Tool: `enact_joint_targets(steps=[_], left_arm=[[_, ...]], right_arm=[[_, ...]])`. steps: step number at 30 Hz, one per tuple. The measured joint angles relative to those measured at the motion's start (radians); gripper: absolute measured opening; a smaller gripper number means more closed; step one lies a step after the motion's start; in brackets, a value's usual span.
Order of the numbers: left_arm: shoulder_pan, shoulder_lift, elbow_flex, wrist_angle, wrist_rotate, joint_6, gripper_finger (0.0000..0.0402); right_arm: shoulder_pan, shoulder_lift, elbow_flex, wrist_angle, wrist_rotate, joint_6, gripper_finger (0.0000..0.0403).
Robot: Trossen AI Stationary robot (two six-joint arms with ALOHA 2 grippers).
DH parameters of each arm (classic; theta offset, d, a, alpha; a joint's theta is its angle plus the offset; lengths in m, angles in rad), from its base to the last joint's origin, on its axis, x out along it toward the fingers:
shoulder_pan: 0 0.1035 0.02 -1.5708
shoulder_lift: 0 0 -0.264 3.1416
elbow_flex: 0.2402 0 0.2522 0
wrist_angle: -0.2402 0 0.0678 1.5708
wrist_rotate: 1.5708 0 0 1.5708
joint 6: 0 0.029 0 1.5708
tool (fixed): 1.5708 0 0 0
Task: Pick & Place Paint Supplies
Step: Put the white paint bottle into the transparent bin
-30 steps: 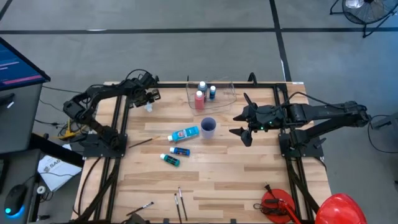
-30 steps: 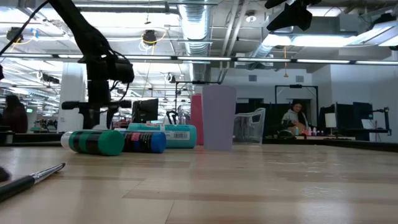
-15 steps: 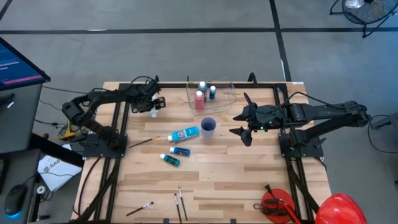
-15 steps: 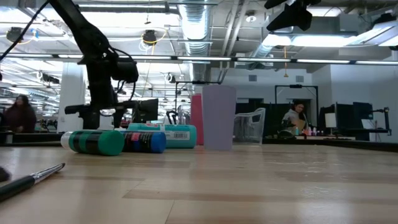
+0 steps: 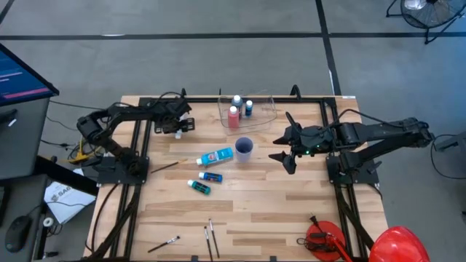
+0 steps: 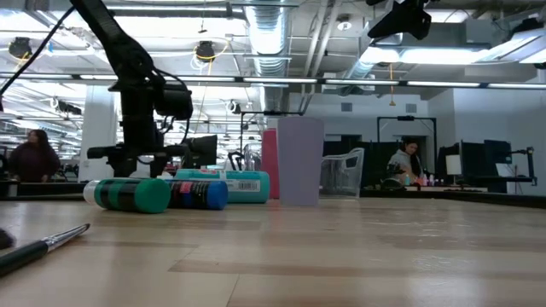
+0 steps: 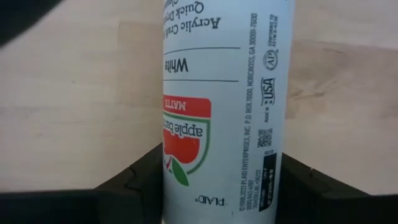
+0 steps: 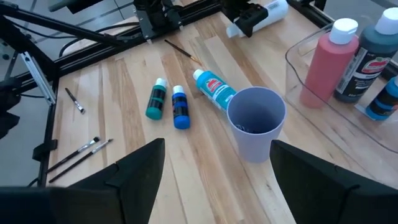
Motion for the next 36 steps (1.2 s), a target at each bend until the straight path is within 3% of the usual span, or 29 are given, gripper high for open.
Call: enact_joint_targets(steps=[10,23,31,36], left_arm=[[-0.065,-0.151,-0.005,-0.117,0.079,0.149,0.0198],[-0.194,-0.407,-0.002,-0.189,0.317,0.447,0.0198],[-0.393,-0.464,0.0,-0.196,0.509,0.46,0.0198],[-0.577,-0.468,0.001,-0.19,0.554,0.405,0.0198]], right_arm=[[0.001,0.0,0.0,0.01,0.002,-0.013,0.0283],[-0.04,0.005,0.0,0.206,-0.031,-0.071,0.0283],[-0.034,0.15,0.003,0.423,-0.232,-0.057,0.0283],[-0.008,0.329,0.157,0.407,-0.266,-0.038,0.0283]])
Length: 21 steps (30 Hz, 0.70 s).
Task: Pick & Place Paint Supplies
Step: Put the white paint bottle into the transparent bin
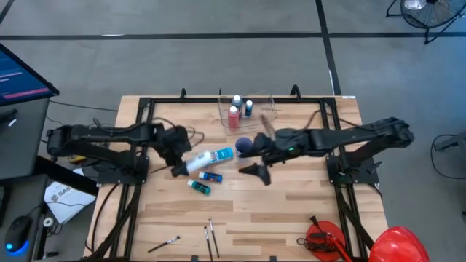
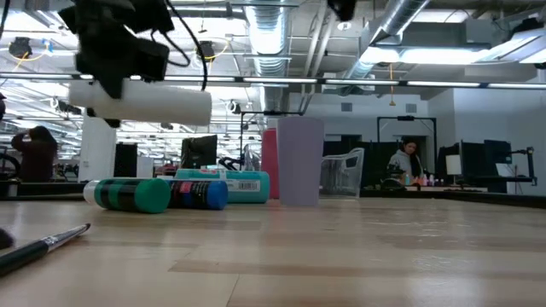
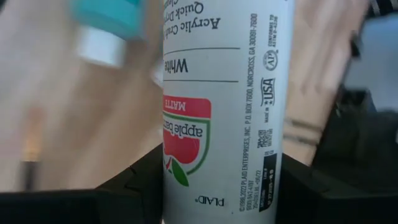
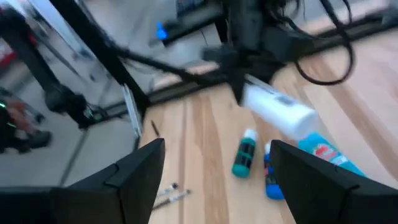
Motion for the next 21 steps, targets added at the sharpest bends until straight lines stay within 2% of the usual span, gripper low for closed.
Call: enact_joint_targets(steps=[5,11,16,21], left_arm=[[-0.18,0.001,0.0,0.028,-0.002,-0.07,0.0198],[-0.342,0.0,0.0,0.133,-0.024,-0.151,0.0198],[-0.407,0.001,0.0,0.205,-0.09,-0.188,0.0198],[-0.419,0.001,0.0,0.234,-0.103,-0.203,0.0198]], right_arm=[[-0.002,0.198,0.237,-0.214,-0.035,-0.026,0.0283],[0.022,0.419,0.466,-0.417,-0.099,-0.021,0.0283],[0.047,0.537,0.599,-0.462,-0.101,-0.033,0.0283],[0.059,0.607,0.701,-0.482,-0.102,-0.047,0.0283]])
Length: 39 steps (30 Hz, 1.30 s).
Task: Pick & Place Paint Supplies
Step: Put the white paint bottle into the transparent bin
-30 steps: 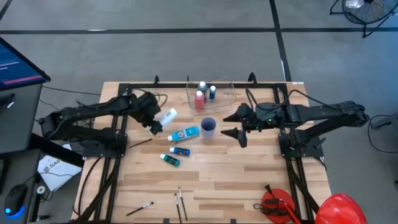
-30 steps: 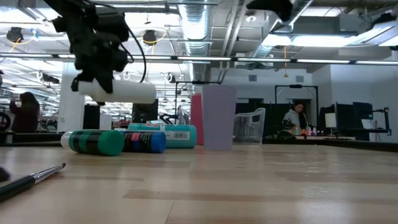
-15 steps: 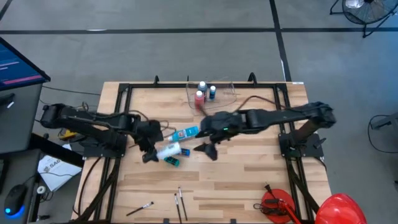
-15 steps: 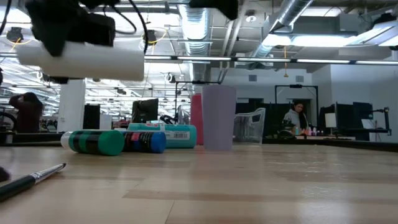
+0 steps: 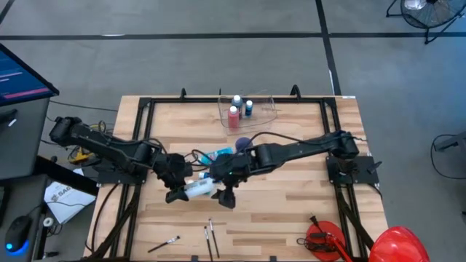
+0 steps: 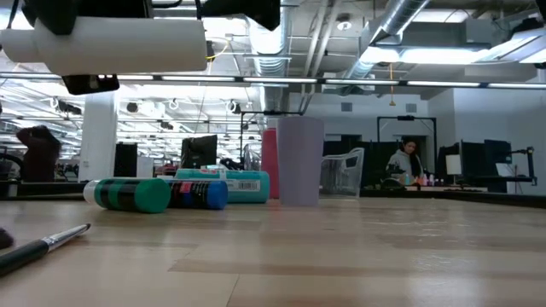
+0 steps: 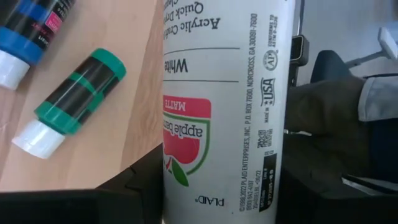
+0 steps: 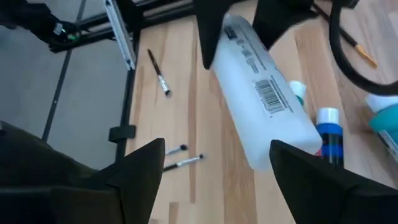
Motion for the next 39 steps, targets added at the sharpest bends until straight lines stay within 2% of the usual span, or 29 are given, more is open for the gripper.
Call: enact_joint_targets(steps=[8,26,33,39], left_arm=[[-0.018,0.0,0.0,0.037,0.0,-0.007,0.0197],[-0.017,0.0,0.0,0.192,-0.013,-0.031,0.0196],[-0.002,0.0,0.0,0.237,-0.013,-0.03,0.0196],[0.0,0.0,0.0,0.25,-0.012,-0.027,0.0196]], right_arm=[[-0.019,0.014,0.028,0.003,0.037,-0.023,0.0283],[-0.022,0.014,0.028,-0.031,0.032,-0.024,0.0283],[-0.022,0.013,0.028,-0.031,0.019,-0.007,0.0283],[-0.033,0.014,0.028,-0.034,-0.055,0.004,0.0282]])
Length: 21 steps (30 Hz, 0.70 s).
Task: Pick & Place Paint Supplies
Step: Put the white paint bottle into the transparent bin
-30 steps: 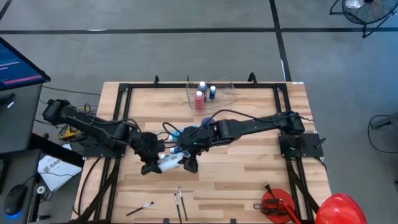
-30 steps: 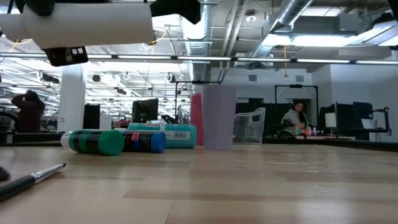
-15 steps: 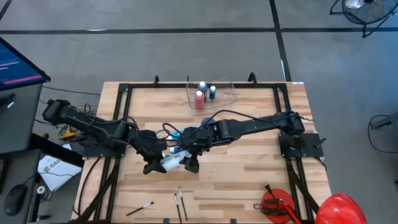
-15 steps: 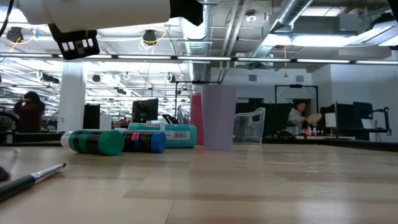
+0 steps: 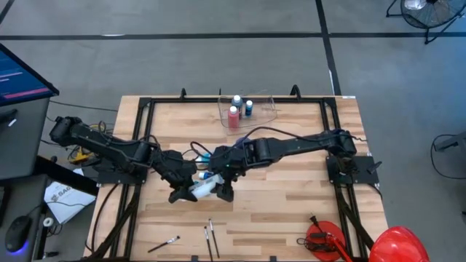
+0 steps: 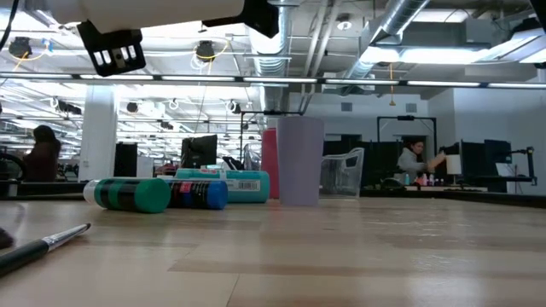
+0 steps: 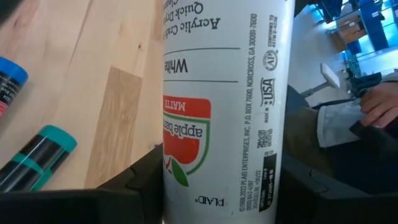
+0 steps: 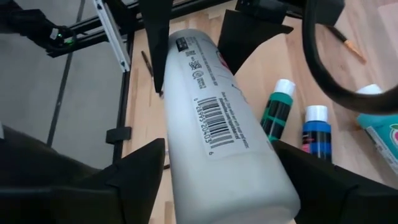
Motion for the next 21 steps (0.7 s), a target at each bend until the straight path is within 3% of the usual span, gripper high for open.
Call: enact_joint_targets(steps=[7,15,21], left_arm=[[0.0,0.0,0.0,0.019,-0.001,0.008,0.0196],[-0.001,0.0,0.0,0.032,0.0,0.03,0.0196],[-0.001,0.0,0.0,0.035,-0.002,0.031,0.0219]], right_arm=[[-0.009,0.0,0.0,-0.005,-0.029,0.016,0.0261],[-0.011,0.0,0.0,0.001,-0.045,0.015,0.0196],[-0.012,-0.001,0.0,0.002,-0.038,0.031,0.0195]])
